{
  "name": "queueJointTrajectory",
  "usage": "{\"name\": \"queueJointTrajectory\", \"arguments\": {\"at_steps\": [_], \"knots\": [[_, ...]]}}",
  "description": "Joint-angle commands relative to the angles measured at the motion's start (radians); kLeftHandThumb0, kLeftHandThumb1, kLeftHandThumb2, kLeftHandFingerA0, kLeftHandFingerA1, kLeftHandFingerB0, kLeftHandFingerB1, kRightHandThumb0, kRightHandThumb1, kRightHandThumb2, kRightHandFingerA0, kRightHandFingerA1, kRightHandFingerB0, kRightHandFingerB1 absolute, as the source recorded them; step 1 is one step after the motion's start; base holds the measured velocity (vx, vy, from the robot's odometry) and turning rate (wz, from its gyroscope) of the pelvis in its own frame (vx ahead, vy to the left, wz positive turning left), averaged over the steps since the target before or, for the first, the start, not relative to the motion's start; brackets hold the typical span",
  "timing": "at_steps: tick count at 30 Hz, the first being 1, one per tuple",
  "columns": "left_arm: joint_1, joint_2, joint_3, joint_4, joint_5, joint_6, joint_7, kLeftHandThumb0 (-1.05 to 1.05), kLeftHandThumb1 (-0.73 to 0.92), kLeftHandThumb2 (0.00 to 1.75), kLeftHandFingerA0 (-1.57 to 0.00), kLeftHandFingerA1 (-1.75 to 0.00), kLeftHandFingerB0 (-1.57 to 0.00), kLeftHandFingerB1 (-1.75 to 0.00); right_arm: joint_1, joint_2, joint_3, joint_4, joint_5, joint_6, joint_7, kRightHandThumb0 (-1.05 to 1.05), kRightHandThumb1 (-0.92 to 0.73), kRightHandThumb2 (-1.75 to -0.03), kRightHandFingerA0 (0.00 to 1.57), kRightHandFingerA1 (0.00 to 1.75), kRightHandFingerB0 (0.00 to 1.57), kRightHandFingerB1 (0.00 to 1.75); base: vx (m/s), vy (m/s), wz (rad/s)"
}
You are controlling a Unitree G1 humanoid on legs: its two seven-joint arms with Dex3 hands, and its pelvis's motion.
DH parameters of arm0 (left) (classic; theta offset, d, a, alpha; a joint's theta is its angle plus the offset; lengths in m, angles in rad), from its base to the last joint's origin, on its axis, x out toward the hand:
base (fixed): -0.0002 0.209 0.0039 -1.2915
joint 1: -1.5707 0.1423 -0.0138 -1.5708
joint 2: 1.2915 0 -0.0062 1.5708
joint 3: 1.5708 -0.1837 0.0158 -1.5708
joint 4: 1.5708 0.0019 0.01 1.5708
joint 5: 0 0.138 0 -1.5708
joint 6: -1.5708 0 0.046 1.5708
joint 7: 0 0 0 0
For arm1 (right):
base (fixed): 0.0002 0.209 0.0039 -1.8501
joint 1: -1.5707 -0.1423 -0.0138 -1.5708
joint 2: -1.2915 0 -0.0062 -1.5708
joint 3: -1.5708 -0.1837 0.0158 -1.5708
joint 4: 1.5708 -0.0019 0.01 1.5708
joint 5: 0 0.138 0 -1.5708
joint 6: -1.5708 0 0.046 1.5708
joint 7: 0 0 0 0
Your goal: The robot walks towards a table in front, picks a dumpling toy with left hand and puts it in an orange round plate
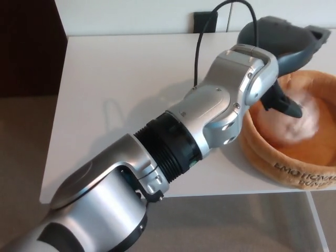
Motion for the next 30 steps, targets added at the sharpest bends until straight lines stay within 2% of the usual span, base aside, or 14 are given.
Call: {"name": "queueJointTrajectory", "arguments": {"at_steps": [1,4,12,15,18,19,20,21,24,25,27,28,29,30], "knots": [[-0.007,0.046,-0.024,-0.034,-0.01,0.125,-0.278,-1.05,0.66,0.61,0.0,0.0,0.0,0.0,-0.027,0.01,0.007,-0.003,-0.001,0.043,0.02,-0.31,-0.68,-0.6,0.64,0.45,0.3,0.31,0.0,0.0,0.0],[0.004,0.05,-0.027,-0.05,-0.009,0.137,-0.294,-1.05,0.67,0.61,0.0,0.0,0.0,0.0,-0.026,0.011,0.011,-0.001,-0.004,0.045,0.019,-0.29,-0.69,-0.6,0.58,0.46,0.3,0.31,0.0,0.0,0.0],[0.031,0.079,-0.008,-0.112,-0.02,0.161,-0.338,-1.05,0.68,0.62,0.0,0.0,0.0,0.0,-0.022,0.019,0.002,-0.003,0.009,0.052,0.015,-0.27,-0.7,-0.61,0.58,0.45,0.29,0.31,0.0,0.0,0.0],[0.052,0.141,0.044,-0.291,-0.029,0.158,-0.359,-1.05,0.67,0.61,0.0,0.0,0.0,0.0,-0.019,0.008,0.006,-0.012,0.004,0.037,0.02,-0.31,-0.69,-0.6,0.57,0.45,0.28,0.31,0.0,0.0,0.0],[0.065,0.234,0.12,-0.55,-0.045,0.184,-0.452,-1.03,0.65,0.61,0.0,0.0,0.0,0.0,-0.022,0.002,0.015,-0.014,-0.005,0.029,0.02,-0.35,-0.66,-0.6,0.61,0.48,0.29,0.32,0.0,0.0,0.0],[0.067,0.288,0.154,-0.682,-0.051,0.196,-0.513,-1.02,0.64,0.61,0.0,0.0,0.0,-0.01,-0.021,-0.001,0.016,-0.013,-0.006,0.025,0.022,-0.44,-0.52,-0.79,0.57,0.59,0.24,0.43,0.0,0.0,0.0],[0.077,0.341,0.191,-0.817,-0.05,0.208,-0.569,-0.89,0.47,0.94,0.0,0.0,0.0,-0.03,-0.016,-0.003,0.021,-0.012,-0.011,0.024,0.019,-0.45,-0.52,-0.79,0.58,0.58,0.25,0.43,0.0,0.0,0.0],[0.091,0.391,0.228,-0.947,-0.046,0.219,-0.617,-0.89,0.47,0.94,0.0,0.0,0.0,-0.03,-0.011,-0.005,0.027,-0.011,-0.017,0.022,0.015,-0.45,-0.52,-0.79,0.58,0.58,0.25,0.43,0.0,0.0,0.0],[0.113,0.483,0.317,-1.166,-0.074,0.255,-0.719,-0.88,0.47,0.93,0.0,0.0,0.0,-0.05,0.001,-0.012,0.029,-0.011,-0.018,0.016,0.013,-0.46,-0.52,-0.79,0.58,0.59,0.25,0.43,0.0,0.0,0.0],[0.149,0.539,0.396,-1.288,-0.12,0.277,-0.769,-0.87,0.48,0.92,0.0,-0.03,0.0,-0.07,0.006,-0.011,0.03,-0.011,-0.018,0.015,0.011,-0.37,-0.67,-0.61,0.64,0.46,0.3,0.32,0.0,0.0,0.0],[0.227,0.618,0.528,-1.476,-0.194,0.313,-0.835,-0.85,0.47,0.91,0.0,-0.04,0.0,-0.09,0.015,-0.014,0.026,-0.011,-0.013,0.016,0.007,-0.37,-0.67,-0.62,0.63,0.47,0.3,0.32,0.0,0.0,0.0],[0.28,0.641,0.583,-1.545,-0.223,0.316,-0.853,-0.89,0.52,0.93,0.0,-0.02,-0.08,-0.13,0.019,-0.016,0.021,-0.01,-0.009,0.017,0.007,-0.35,-0.65,-0.6,0.61,0.45,0.29,0.31,0.0,0.0,0.0],[0.33,0.659,0.632,-1.6,-0.251,0.309,-0.862,-0.89,0.52,0.93,0.0,-0.02,-0.08,-0.13,0.023,-0.015,0.018,-0.008,-0.005,0.018,0.007,-0.35,-0.65,-0.6,0.61,0.45,0.29,0.31,0.0,0.0,0.0],[0.426,0.671,0.741,-1.614,-0.332,0.234,-0.893,-0.83,0.58,0.58,-0.01,-0.27,-0.11,-0.28,0.028,-0.018,0.02,-0.007,-0.008,0.016,0.006,-0.37,-0.66,-0.62,0.61,0.46,0.3,0.33,0.0,0.0,0.0]]}}
